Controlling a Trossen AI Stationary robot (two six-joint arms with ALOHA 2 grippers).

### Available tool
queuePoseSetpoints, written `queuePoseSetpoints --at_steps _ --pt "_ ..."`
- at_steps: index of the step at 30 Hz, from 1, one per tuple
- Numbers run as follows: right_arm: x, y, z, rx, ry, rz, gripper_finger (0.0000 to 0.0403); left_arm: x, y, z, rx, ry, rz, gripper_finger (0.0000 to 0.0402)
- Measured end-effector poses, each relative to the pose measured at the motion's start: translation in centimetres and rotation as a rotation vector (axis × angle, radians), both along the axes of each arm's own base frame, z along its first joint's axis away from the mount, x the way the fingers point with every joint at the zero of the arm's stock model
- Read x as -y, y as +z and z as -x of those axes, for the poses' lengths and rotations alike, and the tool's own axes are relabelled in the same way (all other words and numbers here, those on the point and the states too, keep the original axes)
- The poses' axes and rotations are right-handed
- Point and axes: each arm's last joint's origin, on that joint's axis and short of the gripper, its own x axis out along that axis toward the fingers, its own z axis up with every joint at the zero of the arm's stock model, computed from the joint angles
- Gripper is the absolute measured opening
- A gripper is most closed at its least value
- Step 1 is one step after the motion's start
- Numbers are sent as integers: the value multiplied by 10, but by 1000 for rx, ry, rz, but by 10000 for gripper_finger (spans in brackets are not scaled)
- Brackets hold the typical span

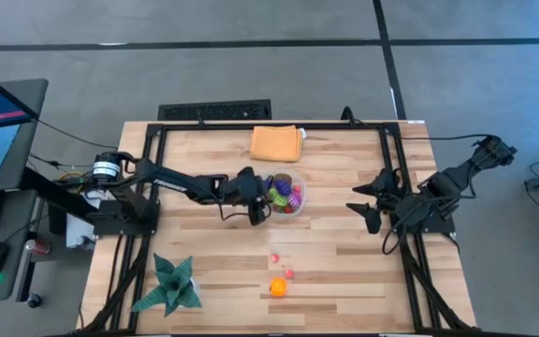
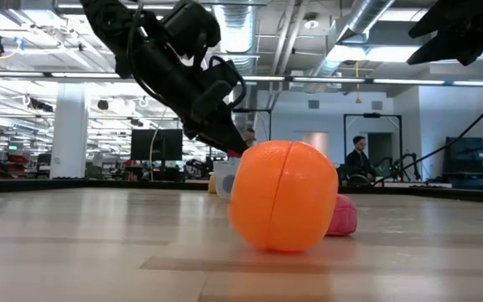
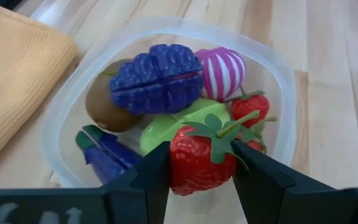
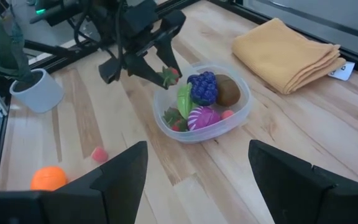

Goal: Pick and placing Produce into tupperware
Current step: Put the red strawberry into the transparent container

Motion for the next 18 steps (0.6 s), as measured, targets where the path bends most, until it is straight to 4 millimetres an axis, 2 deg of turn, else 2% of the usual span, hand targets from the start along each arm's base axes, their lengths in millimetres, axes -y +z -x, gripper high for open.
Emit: queuePoseSetpoints --at_steps 6,14,18 --pt "0 0 0 1 -2 2 301 -8 0 0 -1 -18 15 145" --pt "0 0 0 0 -1 12 301 -8 -1 1 -14 -53 -3 147" --pt "0 0 0 -1 -1 14 301 -8 -2 1 -25 -52 -1 161"
